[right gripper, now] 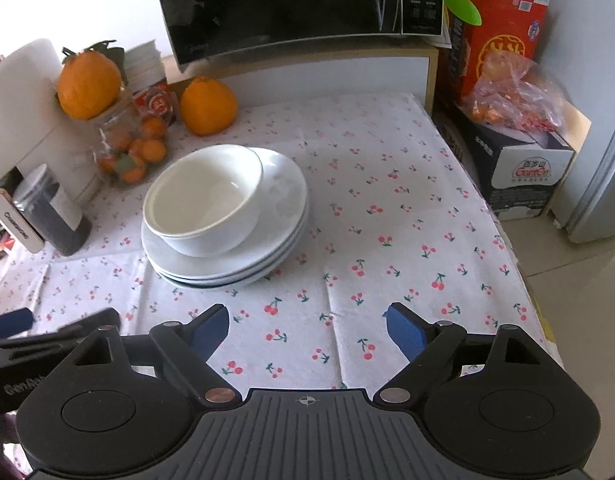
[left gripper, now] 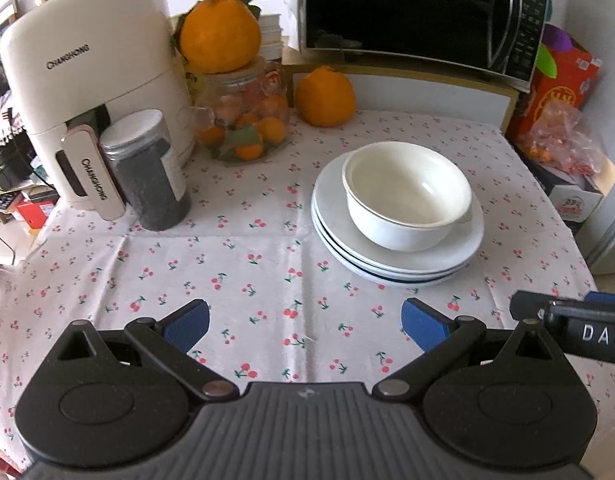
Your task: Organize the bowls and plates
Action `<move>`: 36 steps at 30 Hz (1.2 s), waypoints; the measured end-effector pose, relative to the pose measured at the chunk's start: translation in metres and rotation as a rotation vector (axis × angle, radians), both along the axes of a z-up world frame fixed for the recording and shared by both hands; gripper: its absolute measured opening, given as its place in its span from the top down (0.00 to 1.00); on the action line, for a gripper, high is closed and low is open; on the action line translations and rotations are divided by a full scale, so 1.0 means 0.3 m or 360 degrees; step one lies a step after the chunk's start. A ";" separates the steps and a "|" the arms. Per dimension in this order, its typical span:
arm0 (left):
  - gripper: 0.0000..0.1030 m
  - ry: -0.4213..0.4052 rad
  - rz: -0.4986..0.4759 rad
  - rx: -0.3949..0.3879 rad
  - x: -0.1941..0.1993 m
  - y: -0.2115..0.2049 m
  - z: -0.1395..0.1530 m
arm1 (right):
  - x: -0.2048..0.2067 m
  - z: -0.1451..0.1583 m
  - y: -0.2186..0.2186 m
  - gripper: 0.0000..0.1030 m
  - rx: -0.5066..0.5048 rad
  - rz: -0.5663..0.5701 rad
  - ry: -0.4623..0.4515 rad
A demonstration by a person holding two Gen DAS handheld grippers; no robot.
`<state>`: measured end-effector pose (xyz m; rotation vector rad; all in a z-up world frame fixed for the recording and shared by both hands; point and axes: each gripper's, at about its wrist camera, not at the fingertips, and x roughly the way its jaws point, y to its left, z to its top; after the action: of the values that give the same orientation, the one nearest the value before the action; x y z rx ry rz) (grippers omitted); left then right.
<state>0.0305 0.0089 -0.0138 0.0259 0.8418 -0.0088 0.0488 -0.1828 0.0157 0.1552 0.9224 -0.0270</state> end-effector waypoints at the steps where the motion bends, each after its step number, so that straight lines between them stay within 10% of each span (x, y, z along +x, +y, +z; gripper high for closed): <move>1: 0.00 -0.0003 0.0008 0.0002 0.002 0.002 0.001 | 0.001 -0.002 0.000 0.14 0.0001 0.0002 0.0005; 36: 0.00 -0.0027 0.0020 0.0051 0.001 0.002 0.002 | 0.006 -0.017 0.011 0.14 -0.0009 0.0020 0.0036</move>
<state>0.0308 0.0094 -0.0131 0.0507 0.8253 0.0166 0.0507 -0.1796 0.0106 0.1441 0.9458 -0.0198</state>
